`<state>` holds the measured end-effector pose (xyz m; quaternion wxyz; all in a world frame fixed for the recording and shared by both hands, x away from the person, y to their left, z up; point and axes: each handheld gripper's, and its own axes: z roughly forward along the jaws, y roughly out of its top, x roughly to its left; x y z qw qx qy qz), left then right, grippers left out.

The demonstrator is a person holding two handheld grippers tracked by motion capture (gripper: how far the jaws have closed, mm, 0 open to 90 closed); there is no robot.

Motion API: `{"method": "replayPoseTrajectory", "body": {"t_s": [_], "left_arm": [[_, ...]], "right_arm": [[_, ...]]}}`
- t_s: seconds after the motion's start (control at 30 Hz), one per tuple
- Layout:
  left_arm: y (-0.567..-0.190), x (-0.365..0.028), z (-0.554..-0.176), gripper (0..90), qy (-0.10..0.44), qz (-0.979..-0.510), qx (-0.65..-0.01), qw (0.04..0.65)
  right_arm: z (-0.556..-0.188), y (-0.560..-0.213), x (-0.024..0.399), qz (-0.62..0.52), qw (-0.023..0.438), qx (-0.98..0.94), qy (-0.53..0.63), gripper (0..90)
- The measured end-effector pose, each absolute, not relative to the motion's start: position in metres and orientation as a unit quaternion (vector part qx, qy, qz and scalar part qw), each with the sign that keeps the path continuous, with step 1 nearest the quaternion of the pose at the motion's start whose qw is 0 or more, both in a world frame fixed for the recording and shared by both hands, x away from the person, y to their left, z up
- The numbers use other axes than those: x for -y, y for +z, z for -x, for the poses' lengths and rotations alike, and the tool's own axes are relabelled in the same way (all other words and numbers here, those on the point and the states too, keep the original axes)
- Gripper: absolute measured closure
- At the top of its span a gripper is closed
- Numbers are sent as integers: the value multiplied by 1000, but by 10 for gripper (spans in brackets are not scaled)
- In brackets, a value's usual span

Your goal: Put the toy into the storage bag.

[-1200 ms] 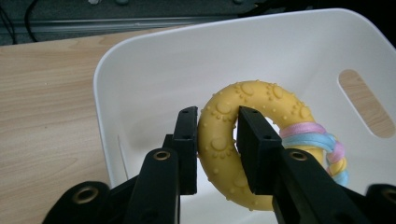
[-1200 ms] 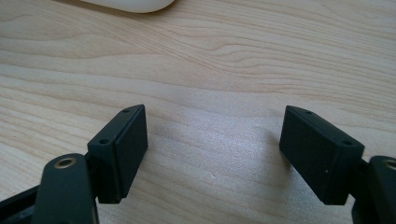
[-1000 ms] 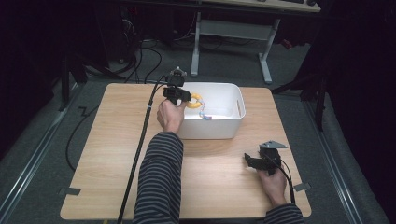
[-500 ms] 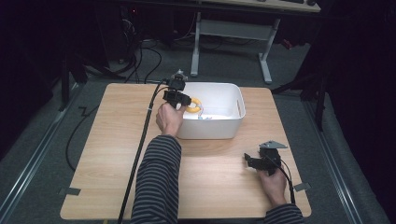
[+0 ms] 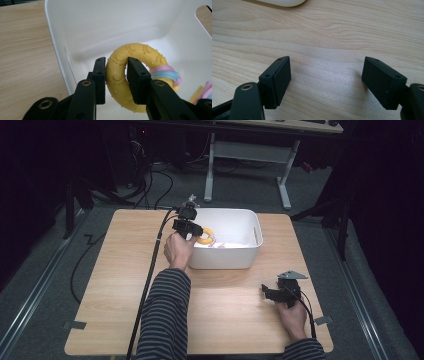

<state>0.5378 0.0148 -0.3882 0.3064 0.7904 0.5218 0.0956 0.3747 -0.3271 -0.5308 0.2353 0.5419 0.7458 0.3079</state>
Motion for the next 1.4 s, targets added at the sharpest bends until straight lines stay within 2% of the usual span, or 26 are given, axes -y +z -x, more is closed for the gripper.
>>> {"method": "replayPoseTrajectory", "body": {"t_s": [0.53, 0.67, 0.97, 1.4], "left_arm": [[-387, -19, -533, 686, 96, -799, -514, 297], [-384, -20, -529, 630, 85, -795, -508, 322], [-368, -28, -518, 537, 105, -791, -492, 346], [-349, -61, -495, 424, 128, -778, -475, 390]], "right_arm": [[-375, -531, 327, -542, 235, -746, 308, 237], [-375, -531, 327, -542, 235, -746, 308, 237], [-375, -531, 327, -542, 235, -746, 308, 237], [-375, -531, 327, -542, 236, -746, 308, 236]]}}
